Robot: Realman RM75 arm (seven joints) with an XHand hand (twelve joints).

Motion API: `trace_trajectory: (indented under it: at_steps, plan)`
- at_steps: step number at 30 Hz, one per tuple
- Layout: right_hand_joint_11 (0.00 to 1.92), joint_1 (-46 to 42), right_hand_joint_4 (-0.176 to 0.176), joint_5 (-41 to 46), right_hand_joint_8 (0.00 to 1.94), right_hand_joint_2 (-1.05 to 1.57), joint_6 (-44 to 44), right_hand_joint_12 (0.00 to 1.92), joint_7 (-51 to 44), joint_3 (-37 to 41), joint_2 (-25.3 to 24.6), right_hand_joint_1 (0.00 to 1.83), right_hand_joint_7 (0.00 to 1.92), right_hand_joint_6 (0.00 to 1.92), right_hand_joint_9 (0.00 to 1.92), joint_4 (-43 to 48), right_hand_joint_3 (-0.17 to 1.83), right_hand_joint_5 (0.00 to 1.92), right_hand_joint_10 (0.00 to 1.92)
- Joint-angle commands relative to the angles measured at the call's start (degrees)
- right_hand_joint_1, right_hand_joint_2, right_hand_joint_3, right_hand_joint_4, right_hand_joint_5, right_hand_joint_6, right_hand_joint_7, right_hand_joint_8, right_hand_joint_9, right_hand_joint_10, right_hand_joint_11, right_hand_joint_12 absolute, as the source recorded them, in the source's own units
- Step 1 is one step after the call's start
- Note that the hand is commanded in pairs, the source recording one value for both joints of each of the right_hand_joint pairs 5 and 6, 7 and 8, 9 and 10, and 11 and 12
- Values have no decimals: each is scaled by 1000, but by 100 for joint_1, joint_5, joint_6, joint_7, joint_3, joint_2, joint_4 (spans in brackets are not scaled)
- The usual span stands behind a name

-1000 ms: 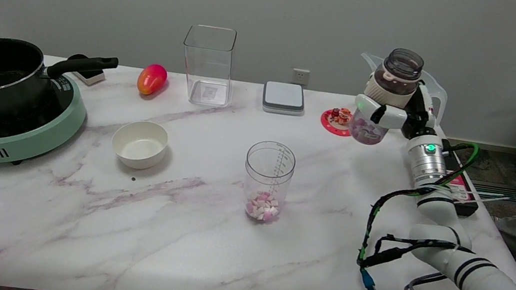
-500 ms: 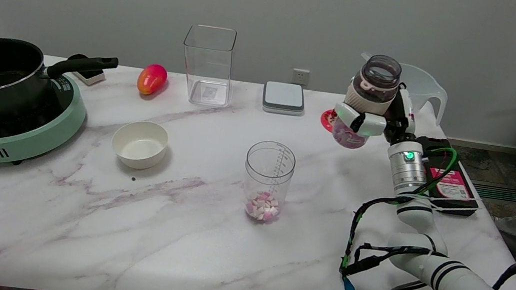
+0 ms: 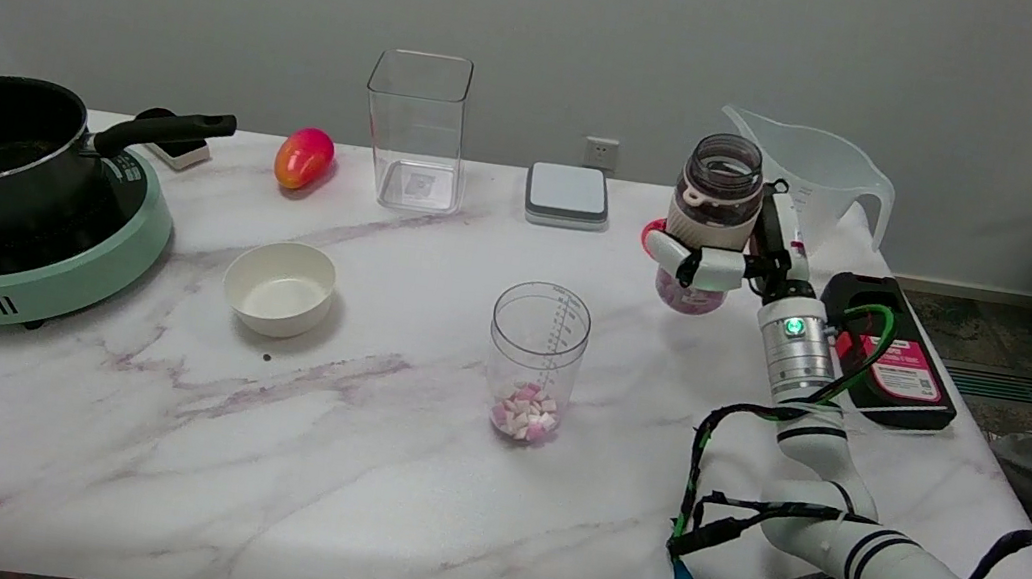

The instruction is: Place the black bottle on the table.

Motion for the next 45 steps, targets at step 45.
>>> trace_trajectory:
  at_steps: [45]
  plan:
    - [810,-37,0,-66,1079,-301,19,810,775,-5,-99,1369,1079,534,1029,-806,858,534,1029]
